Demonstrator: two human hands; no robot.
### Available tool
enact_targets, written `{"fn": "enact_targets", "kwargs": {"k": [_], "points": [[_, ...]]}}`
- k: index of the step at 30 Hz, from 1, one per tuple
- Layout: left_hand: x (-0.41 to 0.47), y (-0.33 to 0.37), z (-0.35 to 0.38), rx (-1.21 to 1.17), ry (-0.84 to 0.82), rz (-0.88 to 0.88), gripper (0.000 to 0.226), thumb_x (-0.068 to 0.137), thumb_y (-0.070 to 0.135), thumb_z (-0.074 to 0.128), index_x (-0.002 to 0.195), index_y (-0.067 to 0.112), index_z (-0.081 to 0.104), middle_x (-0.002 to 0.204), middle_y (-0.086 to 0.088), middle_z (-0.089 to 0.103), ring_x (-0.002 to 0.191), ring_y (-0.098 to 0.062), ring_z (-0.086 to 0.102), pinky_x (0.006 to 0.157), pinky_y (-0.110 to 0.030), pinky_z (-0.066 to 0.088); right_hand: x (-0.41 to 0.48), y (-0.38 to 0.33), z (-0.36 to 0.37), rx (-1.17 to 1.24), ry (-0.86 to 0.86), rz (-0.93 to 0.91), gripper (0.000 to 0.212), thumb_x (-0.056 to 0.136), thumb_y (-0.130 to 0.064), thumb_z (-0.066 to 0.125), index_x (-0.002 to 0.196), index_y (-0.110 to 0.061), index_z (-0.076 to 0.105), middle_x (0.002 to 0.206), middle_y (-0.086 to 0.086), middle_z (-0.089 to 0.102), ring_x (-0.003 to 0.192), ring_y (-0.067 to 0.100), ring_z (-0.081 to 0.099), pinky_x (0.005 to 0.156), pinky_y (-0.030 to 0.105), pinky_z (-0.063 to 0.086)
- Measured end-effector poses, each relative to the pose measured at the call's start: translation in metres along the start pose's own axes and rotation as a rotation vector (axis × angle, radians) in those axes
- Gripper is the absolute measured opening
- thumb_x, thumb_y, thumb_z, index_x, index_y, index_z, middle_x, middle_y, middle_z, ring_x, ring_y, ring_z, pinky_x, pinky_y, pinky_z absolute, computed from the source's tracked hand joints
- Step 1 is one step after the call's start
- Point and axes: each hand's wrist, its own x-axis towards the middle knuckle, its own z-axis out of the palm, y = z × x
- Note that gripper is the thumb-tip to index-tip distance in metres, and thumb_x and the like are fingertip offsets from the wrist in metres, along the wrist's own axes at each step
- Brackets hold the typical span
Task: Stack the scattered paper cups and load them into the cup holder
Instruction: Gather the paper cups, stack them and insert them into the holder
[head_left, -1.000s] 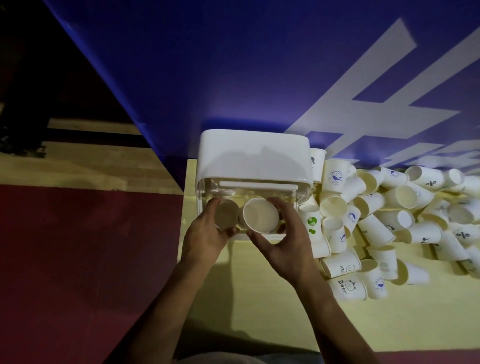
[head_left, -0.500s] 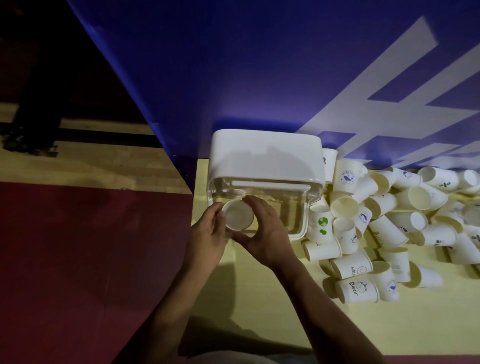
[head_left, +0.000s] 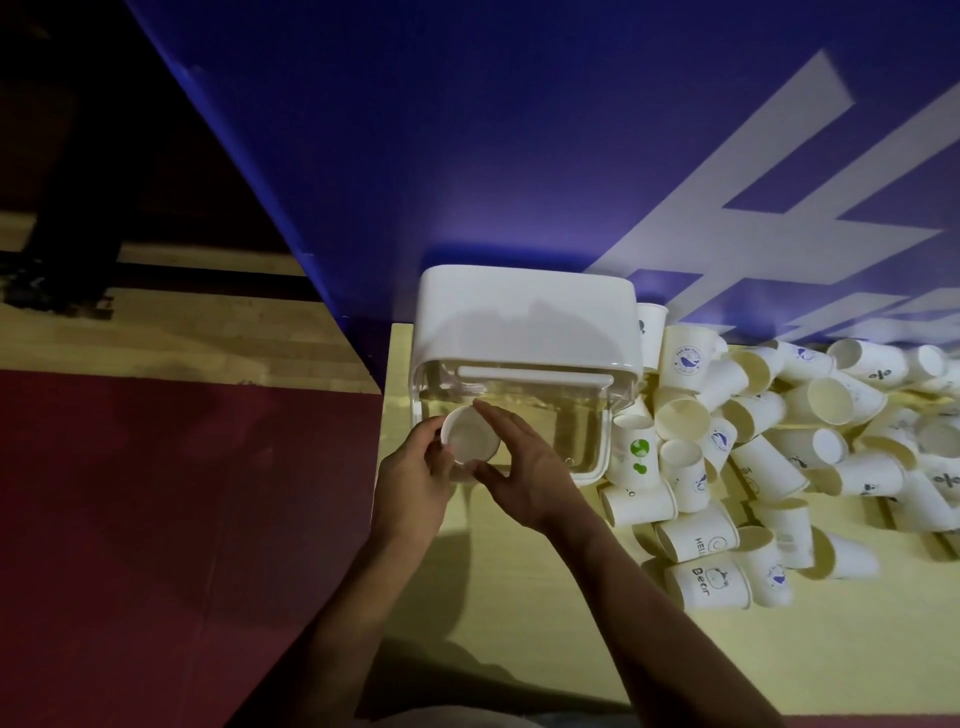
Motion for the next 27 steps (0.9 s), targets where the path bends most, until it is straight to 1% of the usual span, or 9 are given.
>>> {"fn": "enact_targets", "kwargs": {"k": [3, 6, 8, 11, 15, 18, 20, 24, 27], "points": [[0.0, -0.001, 0.001, 0.006, 0.022, -0.003, 0.036, 0.1, 0.022, 0.061, 0.135, 0.032, 0.058, 0.112, 0.012, 0.073, 0.1, -0.005, 0.068, 0.082, -0.026, 0.057, 0.001, 0.001, 0.0, 0.019, -0.013, -0.007, 0.076, 0.089, -0.025, 0.076, 0.155, -0.028, 0.04, 0.154, -0.007, 0.047, 0.139, 0.012, 0.045, 0.107, 0.017, 0.034], [-0.003, 0.0, 0.001, 0.01, 0.031, -0.012, 0.035, 0.1, 0.023, 0.061, 0.133, 0.033, 0.059, 0.109, 0.012, 0.073, 0.097, -0.005, 0.069, 0.082, -0.031, 0.059, 0.003, 0.0, -0.003, 0.034, -0.051, -0.02, 0.077, 0.09, -0.023, 0.075, 0.156, -0.03, 0.037, 0.156, -0.007, 0.044, 0.14, 0.014, 0.044, 0.113, 0.026, 0.039], [-0.004, 0.002, 0.0, 0.011, 0.028, -0.023, 0.034, 0.099, 0.024, 0.062, 0.132, 0.034, 0.058, 0.108, 0.012, 0.072, 0.098, -0.007, 0.069, 0.081, -0.033, 0.059, 0.003, -0.001, -0.005, 0.025, -0.068, -0.031, 0.079, 0.091, -0.028, 0.075, 0.158, -0.029, 0.034, 0.158, -0.006, 0.042, 0.142, 0.016, 0.042, 0.116, 0.032, 0.039], [-0.012, 0.013, -0.002, 0.032, 0.071, -0.042, 0.034, 0.101, 0.031, 0.058, 0.135, 0.028, 0.057, 0.116, 0.006, 0.071, 0.104, -0.016, 0.068, 0.078, -0.032, 0.055, -0.007, 0.001, -0.011, 0.021, 0.003, -0.018, 0.076, 0.092, -0.047, 0.07, 0.157, -0.029, 0.035, 0.158, -0.007, 0.042, 0.145, 0.013, 0.039, 0.114, 0.028, 0.036], [-0.038, 0.039, -0.001, 0.099, 0.203, 0.027, 0.037, 0.099, 0.032, 0.06, 0.133, 0.017, 0.059, 0.123, -0.005, 0.068, 0.109, -0.023, 0.064, 0.079, -0.026, 0.041, -0.044, 0.013, -0.033, 0.102, 0.219, 0.083, 0.053, 0.095, -0.037, 0.07, 0.144, -0.025, 0.055, 0.137, -0.006, 0.061, 0.12, 0.009, 0.059, 0.1, 0.026, 0.049], [-0.058, 0.067, 0.021, 0.084, 0.125, 0.173, 0.041, 0.096, 0.036, 0.06, 0.133, 0.017, 0.06, 0.127, -0.003, 0.067, 0.115, -0.018, 0.063, 0.087, -0.025, 0.047, -0.078, 0.034, -0.056, 0.16, 0.368, 0.184, 0.039, 0.094, -0.03, 0.073, 0.132, -0.025, 0.065, 0.118, -0.011, 0.069, 0.103, 0.004, 0.064, 0.089, 0.029, 0.056], [-0.066, 0.09, 0.045, 0.076, 0.017, 0.225, 0.047, 0.096, 0.042, 0.058, 0.138, 0.022, 0.055, 0.134, 0.001, 0.063, 0.122, -0.013, 0.058, 0.096, -0.025, 0.046, -0.097, 0.052, -0.078, 0.195, 0.445, 0.273, 0.036, 0.093, -0.029, 0.073, 0.129, -0.027, 0.067, 0.116, -0.012, 0.07, 0.1, 0.002, 0.065, 0.085, 0.023, 0.054], [-0.07, 0.138, 0.099, 0.115, -0.108, 0.389, 0.055, 0.092, 0.057, 0.049, 0.138, 0.026, 0.051, 0.132, 0.005, 0.062, 0.116, -0.013, 0.059, 0.09, -0.028, 0.051, -0.132, 0.089, -0.128, 0.191, 0.569, 0.327, 0.034, 0.094, -0.029, 0.071, 0.128, -0.029, 0.066, 0.113, -0.014, 0.071, 0.099, 0.0, 0.066, 0.081, 0.02, 0.054], [-0.068, 0.172, 0.14, 0.172, -0.149, 0.477, 0.055, 0.092, 0.055, 0.055, 0.138, 0.027, 0.049, 0.131, 0.004, 0.061, 0.114, -0.015, 0.058, 0.087, -0.029, 0.051, -0.157, 0.117, -0.167, 0.213, 0.644, 0.376, 0.033, 0.095, -0.026, 0.069, 0.128, -0.027, 0.066, 0.11, -0.013, 0.07, 0.099, -0.001, 0.066, 0.084, 0.02, 0.053]]}}
